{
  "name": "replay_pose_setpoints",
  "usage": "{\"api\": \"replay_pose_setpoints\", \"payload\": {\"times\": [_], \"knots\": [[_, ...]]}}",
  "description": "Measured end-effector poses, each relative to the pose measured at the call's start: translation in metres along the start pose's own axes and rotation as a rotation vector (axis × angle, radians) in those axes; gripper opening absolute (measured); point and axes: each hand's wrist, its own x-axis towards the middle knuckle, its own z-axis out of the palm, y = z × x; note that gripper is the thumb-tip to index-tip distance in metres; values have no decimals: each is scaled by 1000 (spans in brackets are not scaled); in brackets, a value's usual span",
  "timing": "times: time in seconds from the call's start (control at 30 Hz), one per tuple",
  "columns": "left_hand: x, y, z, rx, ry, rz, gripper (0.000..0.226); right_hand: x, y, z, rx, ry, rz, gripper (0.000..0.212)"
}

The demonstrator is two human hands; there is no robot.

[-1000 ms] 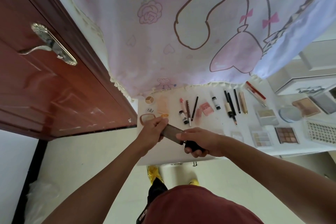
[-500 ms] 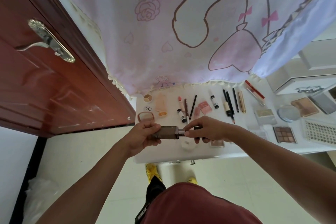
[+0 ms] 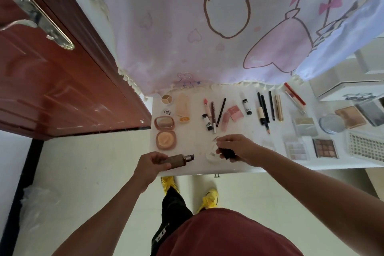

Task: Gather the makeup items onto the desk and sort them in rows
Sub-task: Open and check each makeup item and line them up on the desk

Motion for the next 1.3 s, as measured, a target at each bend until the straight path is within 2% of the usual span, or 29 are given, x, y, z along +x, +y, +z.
{"api": "replay_pose_setpoints", "payload": {"times": [0.17, 0.3, 0.4, 0.47, 0.57, 0.63, 0.83, 0.97, 1.1, 1.2, 1.3], "knots": [[17, -22, 9, 100, 73, 86, 25, 22, 17, 12, 18, 68, 124, 21], [26, -29, 11, 311, 59, 202, 34, 40, 18, 24, -57, 153, 129, 53], [33, -32, 6, 577, 31, 293, 41, 52, 12, 35, -317, 245, 57, 69], [36, -32, 3, 675, 2, 351, 40, 59, 2, 44, -483, 288, 4, 63], [38, -29, 0, 784, -47, 488, 39, 69, -13, 59, -676, 293, -79, 34], [39, -29, -1, 857, -52, 553, 39, 76, -19, 70, -733, 286, -109, 40], [40, -32, -13, 895, -44, 544, 36, 102, -20, 99, -852, 314, -46, 50], [38, -29, -18, 924, -96, 464, 35, 113, -11, 110, -840, 364, -2, 56], [37, -30, -27, 923, -102, 457, 33, 115, -12, 114, -827, 353, -18, 60], [35, -29, -33, 901, -71, 522, 30, 102, -14, 93, -769, 455, -69, 58], [36, -18, -32, 870, -24, 587, 28, 82, -7, 57, -837, 596, -106, 50]]}}
